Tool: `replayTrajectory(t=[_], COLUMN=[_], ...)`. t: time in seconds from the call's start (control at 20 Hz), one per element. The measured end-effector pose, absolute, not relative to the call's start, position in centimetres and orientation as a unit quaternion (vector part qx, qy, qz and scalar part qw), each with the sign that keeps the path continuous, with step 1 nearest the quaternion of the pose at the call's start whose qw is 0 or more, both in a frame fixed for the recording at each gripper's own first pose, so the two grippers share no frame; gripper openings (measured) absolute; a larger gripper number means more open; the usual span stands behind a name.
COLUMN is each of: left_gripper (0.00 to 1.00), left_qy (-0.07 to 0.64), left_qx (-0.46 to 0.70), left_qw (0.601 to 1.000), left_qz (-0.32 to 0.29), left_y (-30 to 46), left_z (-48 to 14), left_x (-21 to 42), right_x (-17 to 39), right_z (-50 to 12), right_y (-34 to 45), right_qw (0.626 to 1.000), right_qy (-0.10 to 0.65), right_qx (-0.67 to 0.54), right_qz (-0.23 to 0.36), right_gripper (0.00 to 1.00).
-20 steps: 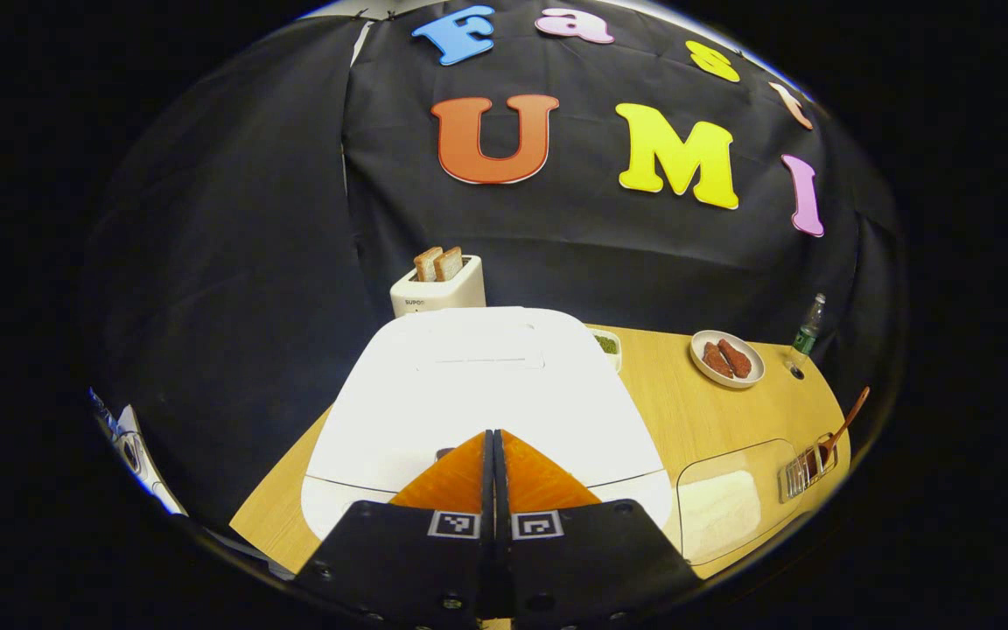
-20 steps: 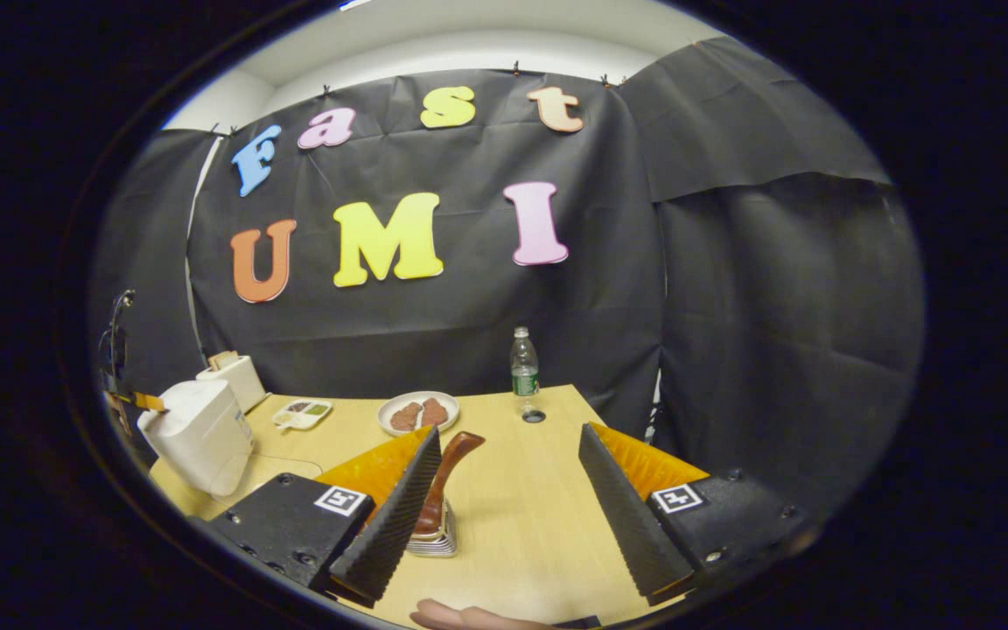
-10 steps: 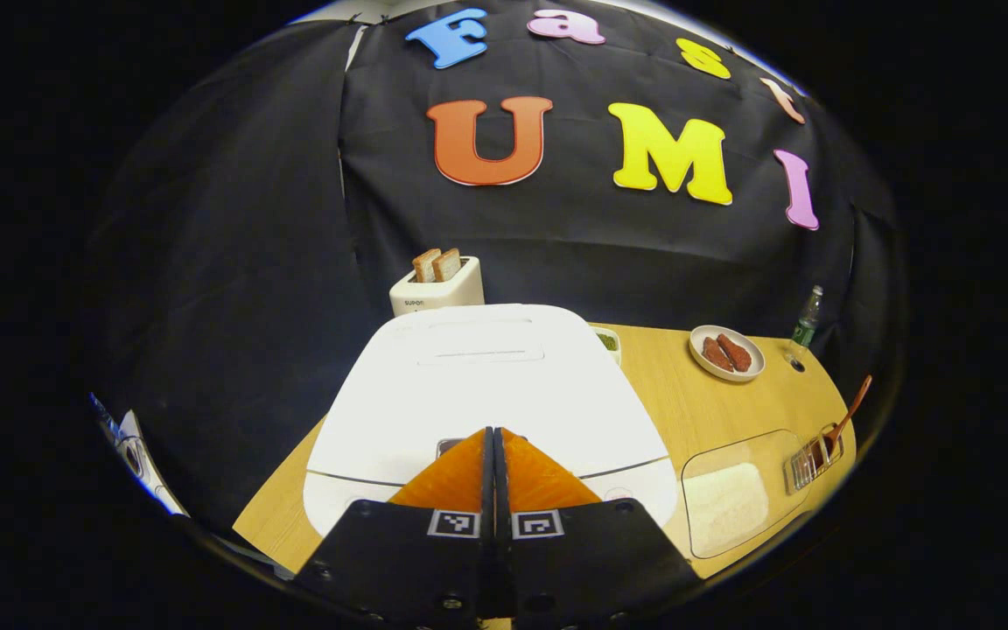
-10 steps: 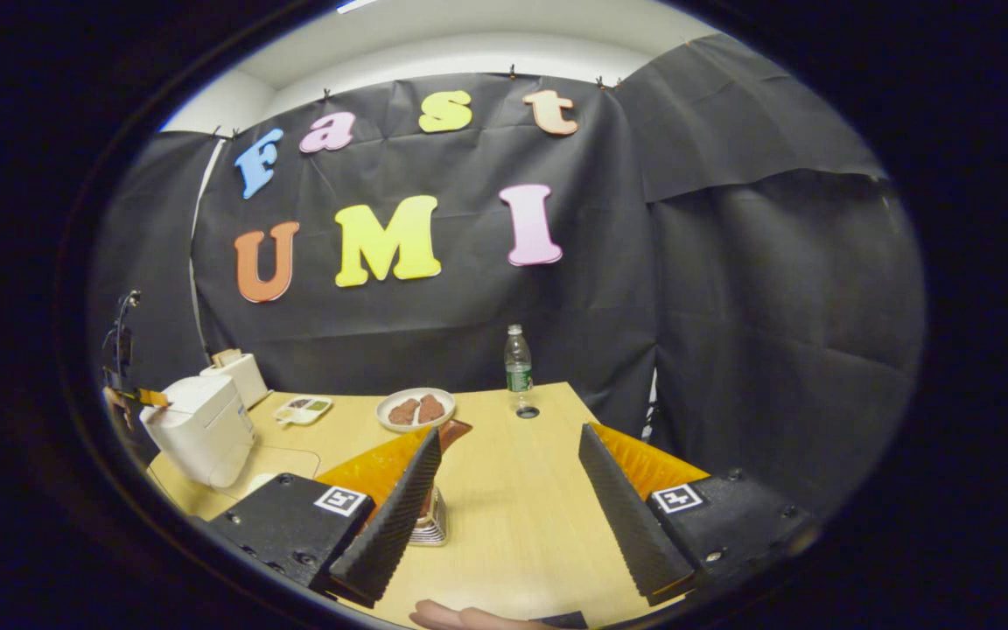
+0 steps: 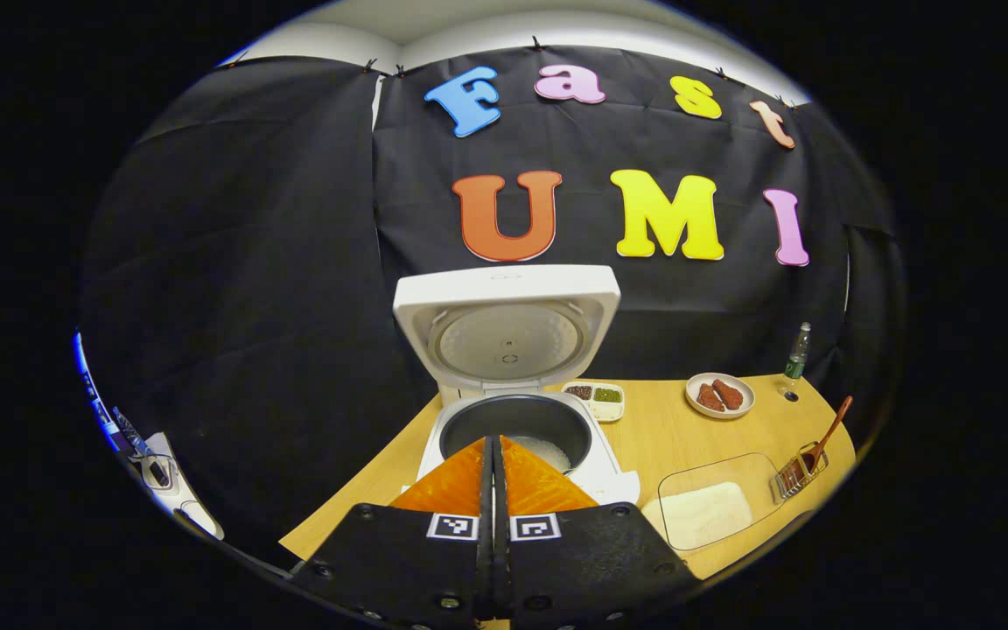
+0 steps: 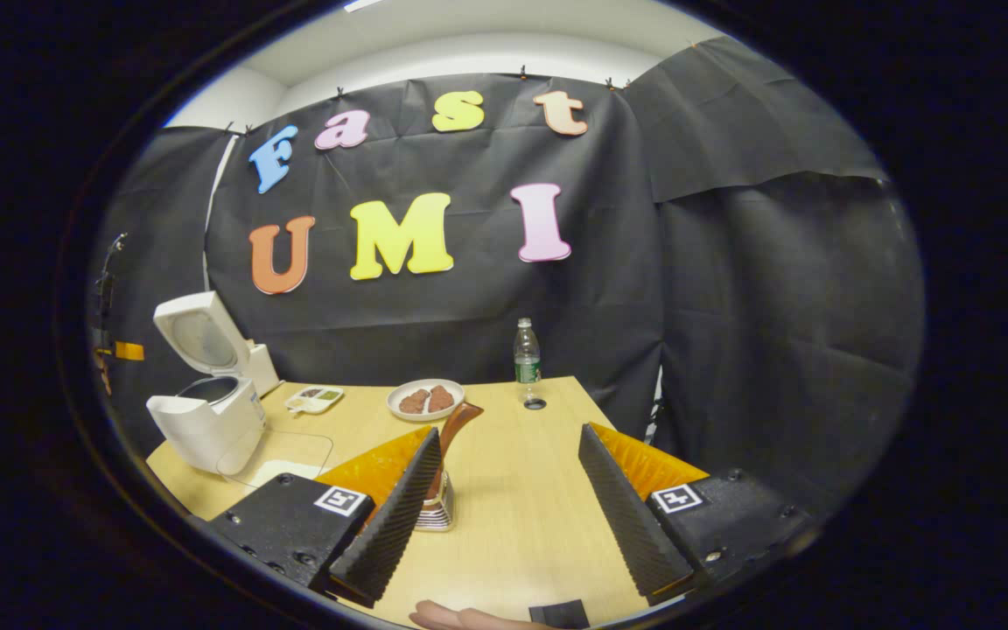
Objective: Close the left gripper, press the button to open the rice cooker; take a wooden spoon from the chopstick holder with the right hand, scoop a spoonful of rice and pour it into the rice cooker, then put the wooden spoon back into the chopstick holder.
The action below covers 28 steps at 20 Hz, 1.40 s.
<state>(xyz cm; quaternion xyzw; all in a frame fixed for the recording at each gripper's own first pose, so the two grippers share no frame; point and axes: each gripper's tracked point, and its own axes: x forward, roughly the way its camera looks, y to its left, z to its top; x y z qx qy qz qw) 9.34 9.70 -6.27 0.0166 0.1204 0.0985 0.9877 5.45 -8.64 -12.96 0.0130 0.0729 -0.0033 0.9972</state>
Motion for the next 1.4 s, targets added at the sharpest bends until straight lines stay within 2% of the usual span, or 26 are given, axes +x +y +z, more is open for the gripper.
replayTrajectory(t=[0.25, 0.45, 0.5, 0.55, 0.6, 0.7, 0.75, 0.85, 0.9, 0.95, 1.05, 1.2, 1.4], left_gripper=[0.01, 0.0, 0.19, 0.16, 0.23, 0.29, 0.49, 0.71, 0.92, 0.95, 0.95, 0.95, 0.95], left_qy=[0.064, 0.041, 0.036, 0.03, 0.025, 0.009, 0.002, -0.007, -0.01, -0.016, -0.027, -0.04, -0.027], left_qx=[-0.006, 0.001, 0.005, 0.01, 0.012, 0.019, 0.023, 0.029, 0.033, 0.037, 0.042, 0.032, 0.015], left_qw=[0.993, 0.997, 0.997, 0.997, 0.997, 0.996, 0.996, 0.997, 0.997, 0.997, 0.996, 0.996, 0.999], left_qz=[0.099, 0.072, 0.068, 0.072, 0.073, 0.086, 0.084, 0.071, 0.066, 0.067, 0.076, 0.076, 0.023], left_y=[9.6, 7.2, 6.9, 6.9, 6.6, 6.6, 6.1, 4.9, 4.6, 4.6, 5.0, 4.8, 2.8], left_z=[-2.9, -2.6, -2.6, -2.5, -2.5, -2.3, -2.3, -2.7, -3.1, -3.1, -3.5, -4.2, -5.9], left_x=[3.6, 0.4, -0.4, -1.1, -1.8, -3.2, -3.7, -4.9, -6.0, -6.7, -8.0, -9.8, -11.1], right_x=[5.8, 7.4, 7.9, 8.3, 8.9, 10.0, 10.7, 11.9, 12.6, 13.2, 14.5, 17.3, 21.9], right_z=[-13.3, -14.4, -14.8, -15.2, -15.5, -16.3, -16.6, -17.5, -17.9, -18.5, -19.9, -22.4, -24.7], right_y=[-7.0, -6.3, -6.0, -5.6, -5.2, -4.4, -4.1, -3.3, -2.8, -2.3, -0.9, -0.6, -0.5], right_qw=[0.997, 0.997, 0.997, 0.996, 0.996, 0.996, 0.996, 0.995, 0.995, 0.994, 0.992, 0.989, 0.984], right_qy=[0.072, 0.077, 0.079, 0.081, 0.08, 0.08, 0.08, 0.083, 0.085, 0.088, 0.099, 0.122, 0.133], right_qx=[0.021, 0.018, 0.018, 0.02, 0.022, 0.022, 0.022, 0.025, 0.026, 0.029, 0.042, 0.059, 0.103], right_qz=[0.016, 0.012, 0.013, 0.016, 0.022, 0.03, 0.034, 0.041, 0.045, 0.051, 0.07, 0.065, 0.054], right_gripper=[0.99, 0.99, 0.99, 0.99, 1.0, 1.0, 0.99, 0.99, 0.99, 0.99, 1.0, 0.99, 1.0])
